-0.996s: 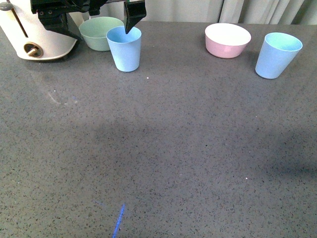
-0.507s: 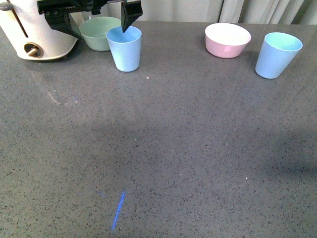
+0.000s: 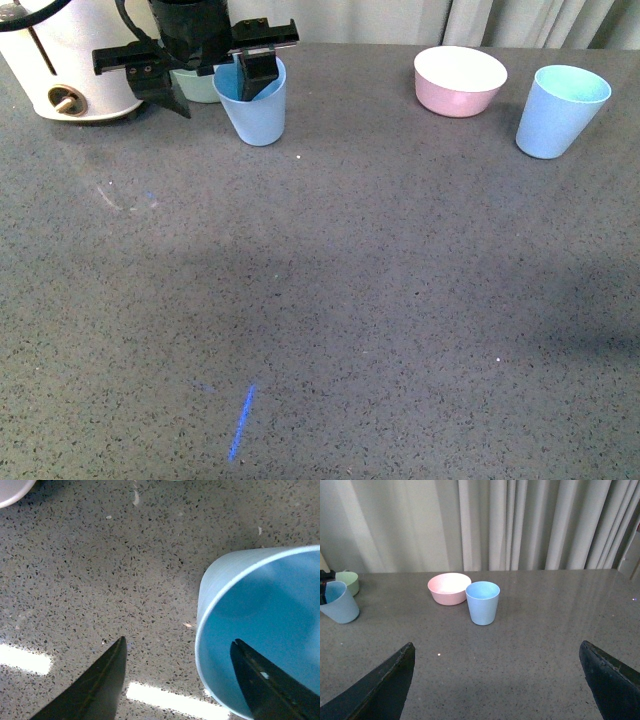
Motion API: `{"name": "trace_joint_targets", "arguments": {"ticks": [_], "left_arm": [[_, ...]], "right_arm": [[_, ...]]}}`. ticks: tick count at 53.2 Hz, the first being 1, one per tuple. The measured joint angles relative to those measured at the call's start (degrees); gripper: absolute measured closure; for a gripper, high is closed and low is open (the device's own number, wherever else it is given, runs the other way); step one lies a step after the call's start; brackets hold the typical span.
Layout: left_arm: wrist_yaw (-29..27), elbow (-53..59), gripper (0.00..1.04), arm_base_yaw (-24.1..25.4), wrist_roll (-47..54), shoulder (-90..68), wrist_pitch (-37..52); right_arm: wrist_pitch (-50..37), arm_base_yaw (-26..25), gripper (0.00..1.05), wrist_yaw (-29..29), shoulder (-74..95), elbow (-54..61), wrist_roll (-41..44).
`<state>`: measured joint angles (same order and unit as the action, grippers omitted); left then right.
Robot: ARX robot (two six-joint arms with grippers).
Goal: Stack blue cups with both arms
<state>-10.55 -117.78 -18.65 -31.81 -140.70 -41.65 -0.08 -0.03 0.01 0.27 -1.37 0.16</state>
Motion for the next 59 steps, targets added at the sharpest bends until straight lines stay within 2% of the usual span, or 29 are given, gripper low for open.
{"name": "trace_joint_targets", "arguments": {"ticks": [12, 14, 15, 18, 36, 59], "left_arm": [[0.72, -1.36, 0.86, -0.50, -1.16, 0.00, -1.46], [0.83, -1.44, 0.90, -0.59, -1.33, 0.00, -1.57], [0.96, -1.75, 0.97, -0.83, -1.75, 0.00, -1.81], [1.64, -2.58, 1.02, -1.07, -2.47, 0.00, -2.29], [2.10, -3.19, 1.02, -3.56, -5.01, 1.05, -2.80], [3.98, 13.79, 1.02, -7.21, -9.11, 15.54, 0.59]], "right_arm": [[0.00, 0.00, 0.09, 0.00, 0.00, 0.00, 0.02], [0.00, 0.00, 0.09, 0.00, 0.00, 0.00, 0.00], [0.00, 0.00, 0.09, 0.00, 0.00, 0.00, 0.00], [0.00, 0.00, 0.09, 0.00, 0.00, 0.00, 0.00], [0.00, 0.00, 0.09, 0.00, 0.00, 0.00, 0.00], [0.00, 0.00, 0.09, -0.02, 0.00, 0.00, 0.00]]}}
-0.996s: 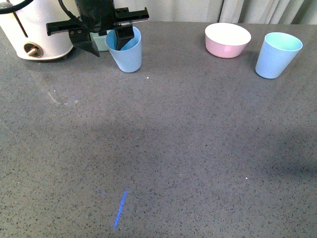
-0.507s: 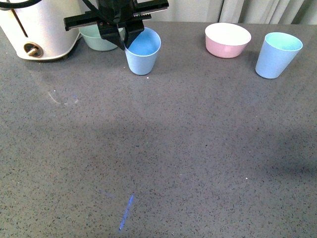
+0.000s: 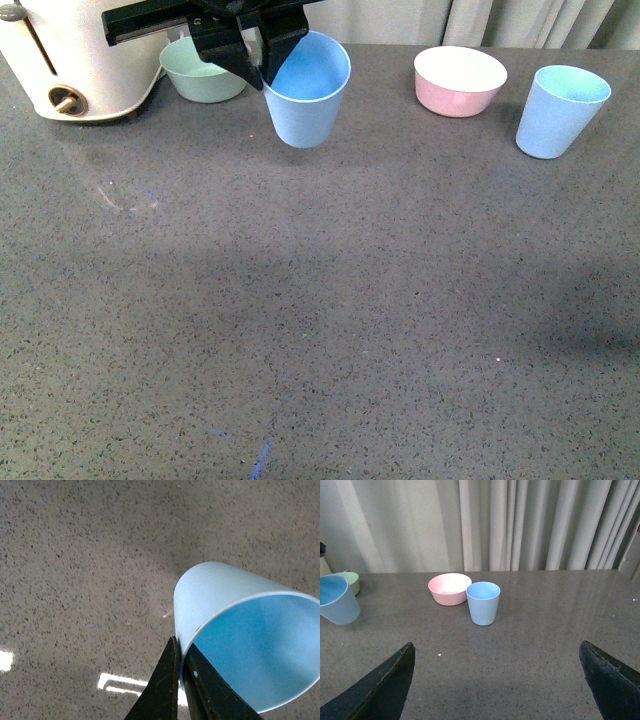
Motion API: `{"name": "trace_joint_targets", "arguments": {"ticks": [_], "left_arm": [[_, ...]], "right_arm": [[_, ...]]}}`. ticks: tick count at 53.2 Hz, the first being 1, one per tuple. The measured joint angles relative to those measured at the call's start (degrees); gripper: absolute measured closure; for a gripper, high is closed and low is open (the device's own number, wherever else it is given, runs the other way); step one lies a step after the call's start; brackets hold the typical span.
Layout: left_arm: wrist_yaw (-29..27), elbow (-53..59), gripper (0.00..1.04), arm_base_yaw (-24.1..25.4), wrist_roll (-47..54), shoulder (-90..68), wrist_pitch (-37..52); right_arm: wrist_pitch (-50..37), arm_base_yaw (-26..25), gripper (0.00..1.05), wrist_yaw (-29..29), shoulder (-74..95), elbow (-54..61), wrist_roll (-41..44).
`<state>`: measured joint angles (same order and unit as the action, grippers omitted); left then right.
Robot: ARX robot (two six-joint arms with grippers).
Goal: Stack blue cups with both arms
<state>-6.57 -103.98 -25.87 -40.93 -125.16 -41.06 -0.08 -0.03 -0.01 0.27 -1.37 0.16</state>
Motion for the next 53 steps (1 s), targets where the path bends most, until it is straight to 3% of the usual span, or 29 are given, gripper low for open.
{"name": "trace_joint_targets", "arguments": {"ticks": [13, 53], "left_arm": [[1.01, 6.25, 1.02, -3.65, -1.42, 2.10, 0.63], [2.95, 9.86, 1.02, -6.84, -2.03, 0.50, 0.61]], "right_arm": [[0.00, 0.00, 0.09, 0.02, 0.00, 0.00, 0.02], [0.00, 0.00, 0.09, 0.02, 0.00, 0.00, 0.00]]}}
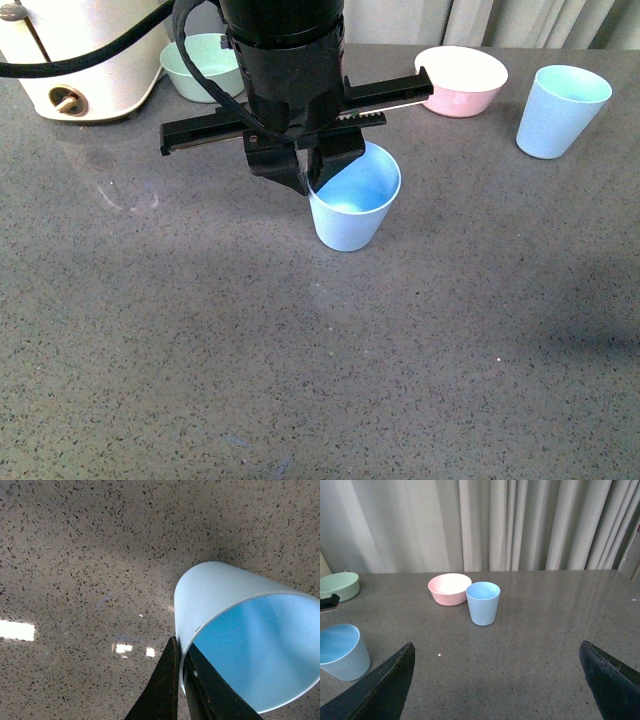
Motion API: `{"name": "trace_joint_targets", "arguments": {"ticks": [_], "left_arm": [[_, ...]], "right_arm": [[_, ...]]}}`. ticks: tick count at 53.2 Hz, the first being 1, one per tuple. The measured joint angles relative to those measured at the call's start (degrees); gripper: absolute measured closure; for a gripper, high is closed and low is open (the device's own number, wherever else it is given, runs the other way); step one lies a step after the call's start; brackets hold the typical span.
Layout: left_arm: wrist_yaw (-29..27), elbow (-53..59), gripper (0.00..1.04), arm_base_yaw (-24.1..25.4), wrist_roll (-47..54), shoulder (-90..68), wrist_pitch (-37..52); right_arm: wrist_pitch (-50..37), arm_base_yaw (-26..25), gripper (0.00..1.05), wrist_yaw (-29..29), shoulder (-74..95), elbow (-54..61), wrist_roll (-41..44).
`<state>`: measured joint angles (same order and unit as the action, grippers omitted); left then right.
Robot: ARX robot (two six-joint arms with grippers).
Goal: Stack blue cups with both arms
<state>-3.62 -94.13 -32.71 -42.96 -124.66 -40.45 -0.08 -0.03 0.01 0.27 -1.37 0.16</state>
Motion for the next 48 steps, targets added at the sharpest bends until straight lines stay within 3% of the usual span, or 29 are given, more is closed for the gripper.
{"name": "trace_joint_targets", "arguments": {"ticks": [17, 38, 46, 48], "left_arm": [[0.24, 0.72, 1.02, -0.42, -0.37, -0.02, 1.11], [2.08, 0.72, 0.26, -0.39, -0.26, -0.13, 2.58], [2.16, 0.70, 0.08, -0.42, -0.24, 0.26, 2.56], [2.16, 0.70, 0.07, -0.42, -0.26, 0.52, 2.56]], "right_arm": [[0.00, 0.00, 0.09, -0.02, 0.00, 0.00, 0.02], [0.00, 0.00, 0.09, -0.02, 0.00, 0.00, 0.00], [0.00, 0.00, 0.09, -0.02, 0.00, 0.00, 0.02], [0.00, 0.00, 0.09, -0.02, 0.00, 0.00, 0.02]]}}
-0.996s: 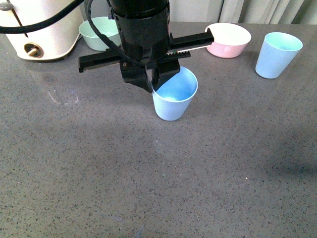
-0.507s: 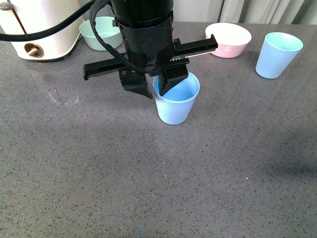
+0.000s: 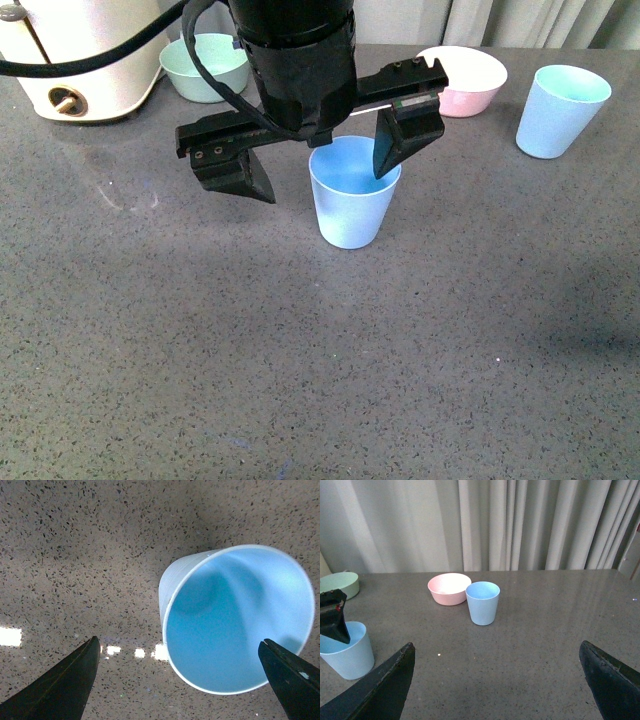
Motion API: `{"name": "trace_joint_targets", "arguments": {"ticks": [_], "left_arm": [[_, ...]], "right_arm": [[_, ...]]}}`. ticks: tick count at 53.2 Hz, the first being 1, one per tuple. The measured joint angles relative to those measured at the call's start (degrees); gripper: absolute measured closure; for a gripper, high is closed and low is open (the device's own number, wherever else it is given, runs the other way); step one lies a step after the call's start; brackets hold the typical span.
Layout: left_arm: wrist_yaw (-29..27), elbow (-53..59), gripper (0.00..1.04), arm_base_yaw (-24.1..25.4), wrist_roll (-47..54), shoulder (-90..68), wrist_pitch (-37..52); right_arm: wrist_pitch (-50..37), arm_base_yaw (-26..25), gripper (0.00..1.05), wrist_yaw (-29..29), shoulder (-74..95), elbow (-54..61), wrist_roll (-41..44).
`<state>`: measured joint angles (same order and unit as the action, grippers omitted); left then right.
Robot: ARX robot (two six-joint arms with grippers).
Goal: Stack blue cups with both arms
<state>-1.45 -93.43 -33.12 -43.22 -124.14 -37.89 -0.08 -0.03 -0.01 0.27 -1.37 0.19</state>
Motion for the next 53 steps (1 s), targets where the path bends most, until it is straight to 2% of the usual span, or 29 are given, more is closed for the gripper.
{"name": "trace_joint_targets", "arguments": {"ticks": [6, 14, 17, 27, 28, 29, 31, 33, 36, 42, 49, 53], "left_arm": [[0.17, -0.17, 0.09, -0.04, 0.11, 3.26, -0.09], [-3.19, -0.66, 0.09, 0.98, 3.28, 9.94, 2.40], [-5.38, 0.68, 0.09, 2.40, 5.44, 13.05, 5.20], [-6.88, 12.17, 0.09, 8.52, 10.25, 26.21, 15.93], [-9.14, 14.08, 0.11, 8.68, 12.41, 27.65, 19.39], [-13.77, 18.25, 0.16, 9.09, 15.54, 29.94, 28.37], [-18.82, 26.10, 0.25, 9.84, 22.97, 33.57, 44.09], [-19.43, 34.07, 0.34, 11.02, 30.36, 36.87, 57.48], [-18.62, 41.33, 0.43, 12.35, 34.67, 39.74, 67.28], [-15.91, 52.72, 0.61, 14.93, 39.50, 44.48, 77.68], [-13.46, 61.59, 0.81, 17.79, 41.55, 49.33, 80.91], [-11.56, 67.43, 0.99, 20.06, 42.03, 53.42, 82.40]], "right_arm": [[0.00, 0.00, 0.09, 0.02, 0.00, 0.00, -0.02], [0.00, 0.00, 0.09, 0.02, 0.00, 0.00, -0.02], [0.00, 0.00, 0.09, 0.02, 0.00, 0.00, 0.00], [0.00, 0.00, 0.09, -0.02, 0.00, 0.00, -0.02], [0.00, 0.00, 0.09, 0.00, 0.00, 0.00, -0.02], [0.00, 0.00, 0.09, 0.00, 0.00, 0.00, -0.02], [0.00, 0.00, 0.09, 0.07, 0.00, 0.00, 0.00], [0.00, 0.00, 0.09, 0.02, 0.00, 0.00, -0.02], [0.00, 0.00, 0.09, 0.02, 0.00, 0.00, -0.02], [0.00, 0.00, 0.09, 0.00, 0.00, 0.00, -0.02], [0.00, 0.00, 0.09, 0.02, 0.00, 0.00, -0.02], [0.00, 0.00, 0.09, 0.00, 0.00, 0.00, -0.02]]}}
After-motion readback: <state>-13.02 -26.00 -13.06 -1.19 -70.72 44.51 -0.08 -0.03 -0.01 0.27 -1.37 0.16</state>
